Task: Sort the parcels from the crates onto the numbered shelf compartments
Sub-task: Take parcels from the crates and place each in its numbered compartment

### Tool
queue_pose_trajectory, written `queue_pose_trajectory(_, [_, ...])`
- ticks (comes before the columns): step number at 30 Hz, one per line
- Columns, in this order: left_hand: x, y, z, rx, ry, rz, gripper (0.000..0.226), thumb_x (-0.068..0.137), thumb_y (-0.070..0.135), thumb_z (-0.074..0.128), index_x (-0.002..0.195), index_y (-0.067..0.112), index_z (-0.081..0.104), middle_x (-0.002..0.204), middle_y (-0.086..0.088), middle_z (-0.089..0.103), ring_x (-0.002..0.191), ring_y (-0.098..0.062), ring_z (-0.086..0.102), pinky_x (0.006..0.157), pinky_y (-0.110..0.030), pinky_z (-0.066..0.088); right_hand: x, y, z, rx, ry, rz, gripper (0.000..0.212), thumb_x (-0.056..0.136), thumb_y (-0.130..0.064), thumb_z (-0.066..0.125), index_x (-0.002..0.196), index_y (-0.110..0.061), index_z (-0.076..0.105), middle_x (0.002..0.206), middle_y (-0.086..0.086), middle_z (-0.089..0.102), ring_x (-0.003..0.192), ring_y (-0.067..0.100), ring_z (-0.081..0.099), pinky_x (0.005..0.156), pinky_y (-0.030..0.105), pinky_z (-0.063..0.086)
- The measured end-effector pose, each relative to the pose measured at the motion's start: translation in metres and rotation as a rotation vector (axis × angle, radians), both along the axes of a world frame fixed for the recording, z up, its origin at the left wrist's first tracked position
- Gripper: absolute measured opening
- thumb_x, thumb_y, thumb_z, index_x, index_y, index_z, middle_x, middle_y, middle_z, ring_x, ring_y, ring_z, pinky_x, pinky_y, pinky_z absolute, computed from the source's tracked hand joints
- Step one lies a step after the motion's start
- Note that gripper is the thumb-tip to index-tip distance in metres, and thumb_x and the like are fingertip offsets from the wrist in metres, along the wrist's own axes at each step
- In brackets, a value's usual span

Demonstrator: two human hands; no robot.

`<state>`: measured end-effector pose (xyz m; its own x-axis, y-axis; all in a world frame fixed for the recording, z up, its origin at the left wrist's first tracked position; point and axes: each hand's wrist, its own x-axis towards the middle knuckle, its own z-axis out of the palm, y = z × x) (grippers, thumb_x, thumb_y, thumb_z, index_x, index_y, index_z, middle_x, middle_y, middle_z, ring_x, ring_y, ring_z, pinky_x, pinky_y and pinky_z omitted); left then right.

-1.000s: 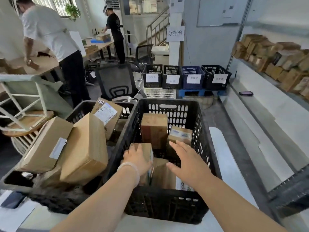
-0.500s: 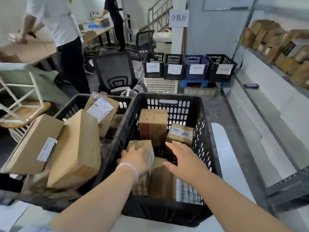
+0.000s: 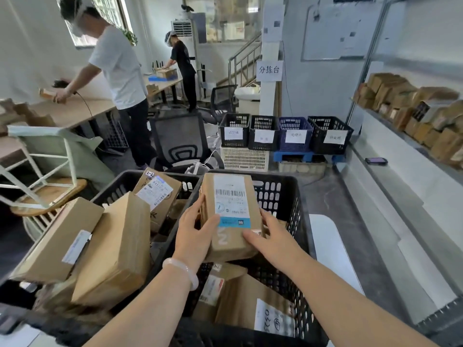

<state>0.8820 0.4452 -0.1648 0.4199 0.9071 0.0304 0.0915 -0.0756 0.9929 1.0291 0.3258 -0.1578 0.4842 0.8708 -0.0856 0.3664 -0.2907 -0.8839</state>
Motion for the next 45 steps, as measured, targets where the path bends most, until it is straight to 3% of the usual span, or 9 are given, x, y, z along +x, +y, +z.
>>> queue_pose_trajectory(7, [0.015,-0.013,0.019,-0.044,-0.305,0.024,0.049,0.093,0.023,0.064,0.114,0.066,0.053,0.128,0.014,0.062,0.114,-0.009,0.064,0.085,-0.033,0.059,0.011,0.002,0.011,-0.016,0.433,-0.049,0.059,0.078,-0.056,0.070,0.129,-0.046,0.040,0.118,-0.016,0.057,0.110,0.009,0.053,0.096,0.044,0.050])
queue_pose_trajectory(10, [0.022,-0.017,0.022,-0.078,-0.283,0.009,0.052,0.095,0.019,0.062,0.114,0.065,0.046,0.125,0.019,0.062,0.116,-0.006,0.062,0.085,-0.029,0.057,0.019,0.003,0.011,0.039,0.543,-0.092,0.068,0.076,-0.046,0.077,0.134,-0.043,0.043,0.124,-0.008,0.058,0.112,0.018,0.058,0.090,0.046,0.055])
queue_pose_trajectory(14, [0.015,0.000,0.019,0.113,0.102,0.017,0.096,0.084,0.030,0.077,0.152,0.047,0.010,0.160,0.009,0.020,0.149,-0.017,0.018,0.120,-0.047,0.025,0.037,0.001,0.019,0.087,0.380,-0.142,0.091,0.070,-0.035,0.083,0.143,-0.045,0.029,0.134,-0.005,0.050,0.116,0.017,0.054,0.098,0.046,0.049])
queue_pose_trajectory(18, [0.009,0.012,0.028,0.549,0.538,-0.164,0.108,0.077,0.046,0.079,0.153,0.048,0.001,0.163,0.016,-0.003,0.151,-0.013,-0.006,0.122,-0.045,0.007,0.047,-0.003,0.030,0.073,0.161,-0.086,0.091,0.072,-0.032,0.082,0.144,-0.047,0.027,0.139,-0.004,0.042,0.121,0.015,0.048,0.099,0.039,0.045])
queue_pose_trajectory(22, [0.012,0.023,0.030,0.574,0.641,-0.538,0.104,0.072,0.052,0.080,0.150,0.053,0.012,0.157,0.022,0.024,0.145,-0.004,0.022,0.121,-0.042,0.023,0.050,-0.003,0.040,0.068,0.049,0.018,0.078,0.074,-0.031,0.078,0.132,-0.056,0.032,0.143,-0.009,0.037,0.122,0.012,0.042,0.093,0.033,0.045])
queue_pose_trajectory(26, [0.014,0.017,0.022,0.335,0.434,-0.609,0.078,0.074,0.042,0.082,0.141,0.047,0.043,0.117,0.015,0.068,0.107,-0.005,0.066,0.091,-0.038,0.056,0.051,0.000,0.046,0.123,-0.002,0.051,0.075,0.075,-0.032,0.078,0.130,-0.057,0.034,0.146,-0.012,0.038,0.125,0.005,0.038,0.081,0.018,0.041])
queue_pose_trajectory(33, [0.015,0.008,0.016,0.135,0.180,-0.301,0.049,0.085,0.027,0.076,0.127,0.038,0.055,0.102,0.011,0.075,0.090,-0.010,0.073,0.076,-0.039,0.061,0.046,-0.005,0.035,0.224,-0.057,-0.110,0.079,0.080,-0.035,0.075,0.143,-0.049,0.029,0.149,-0.016,0.033,0.130,0.002,0.034,0.106,0.033,0.036])
queue_pose_trajectory(37, [0.027,0.000,0.021,0.058,0.077,-0.147,0.045,0.084,0.027,0.076,0.124,0.034,0.057,0.094,0.010,0.076,0.081,-0.011,0.074,0.068,-0.035,0.062,0.033,-0.004,0.023,0.269,0.026,-0.128,0.096,0.074,-0.037,0.080,0.140,-0.062,0.016,0.154,-0.017,0.024,0.138,0.007,0.030,0.111,0.046,0.036])
queue_pose_trajectory(45, [0.050,-0.017,0.028,0.118,0.036,-0.145,0.045,0.087,0.029,0.073,0.128,0.032,0.054,0.099,0.010,0.073,0.080,-0.003,0.073,0.060,-0.022,0.058,0.034,-0.014,0.032,0.358,-0.049,-0.152,0.085,0.085,-0.018,0.072,0.117,-0.076,0.019,0.119,-0.038,0.047,0.116,-0.010,0.047,0.080,0.017,0.054])
